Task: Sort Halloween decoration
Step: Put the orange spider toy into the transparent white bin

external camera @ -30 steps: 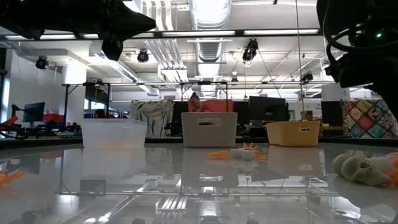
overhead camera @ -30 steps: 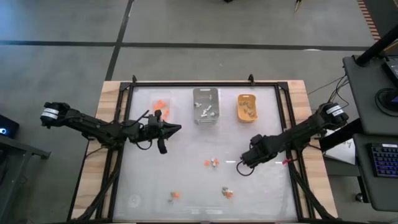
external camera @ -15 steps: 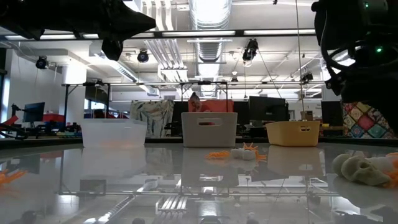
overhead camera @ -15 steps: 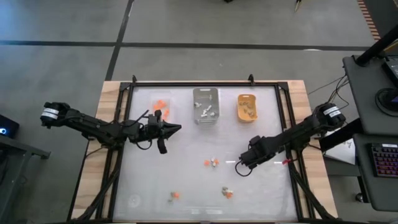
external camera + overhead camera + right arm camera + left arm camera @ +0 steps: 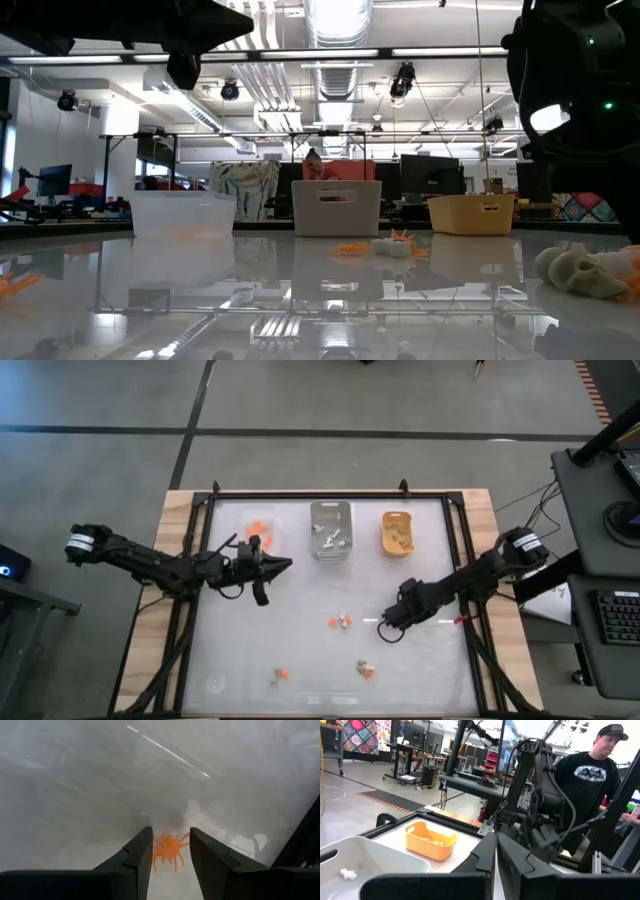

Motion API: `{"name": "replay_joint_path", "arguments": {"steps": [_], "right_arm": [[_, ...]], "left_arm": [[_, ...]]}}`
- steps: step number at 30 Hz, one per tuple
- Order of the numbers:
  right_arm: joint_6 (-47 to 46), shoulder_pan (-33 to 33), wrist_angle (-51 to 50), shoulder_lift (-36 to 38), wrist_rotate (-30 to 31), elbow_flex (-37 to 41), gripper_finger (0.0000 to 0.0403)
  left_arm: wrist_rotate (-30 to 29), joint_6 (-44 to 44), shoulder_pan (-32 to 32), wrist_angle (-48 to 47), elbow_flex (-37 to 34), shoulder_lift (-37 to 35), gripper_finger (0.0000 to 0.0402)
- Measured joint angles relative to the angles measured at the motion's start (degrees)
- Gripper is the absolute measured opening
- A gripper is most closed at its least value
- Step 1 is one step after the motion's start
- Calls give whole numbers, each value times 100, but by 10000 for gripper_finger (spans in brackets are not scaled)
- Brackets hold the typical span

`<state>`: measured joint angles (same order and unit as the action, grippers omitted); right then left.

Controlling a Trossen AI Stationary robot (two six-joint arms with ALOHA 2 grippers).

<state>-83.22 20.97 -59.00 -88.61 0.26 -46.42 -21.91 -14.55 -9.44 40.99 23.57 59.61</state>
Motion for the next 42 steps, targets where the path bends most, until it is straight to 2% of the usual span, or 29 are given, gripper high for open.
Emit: {"name": "replay_joint_path", "arguments": {"steps": [6, 13, 15, 25, 35, 42], "right_arm": [[40, 0, 118, -216, 7, -3, 110], [59, 0, 309, -178, 14, 3, 24], [64, 0, 321, -178, 15, 0, 14], [377, 13, 240, -109, 236, -287, 9], [640, 9, 216, 264, 264, -488, 9], [511, -1, -362, 567, -580, -488, 9]], "left_arm": [[0, 33, -1, -13, 108, -2, 0], [0, 48, 0, -64, 190, -2, 0], [0, 50, 0, -92, 202, -2, 0], [0, 48, 1, -110, 204, -2, 0], [51, -52, 1, -147, 396, -4, 0], [346, 93, 0, -400, 627, -9, 0]]}}
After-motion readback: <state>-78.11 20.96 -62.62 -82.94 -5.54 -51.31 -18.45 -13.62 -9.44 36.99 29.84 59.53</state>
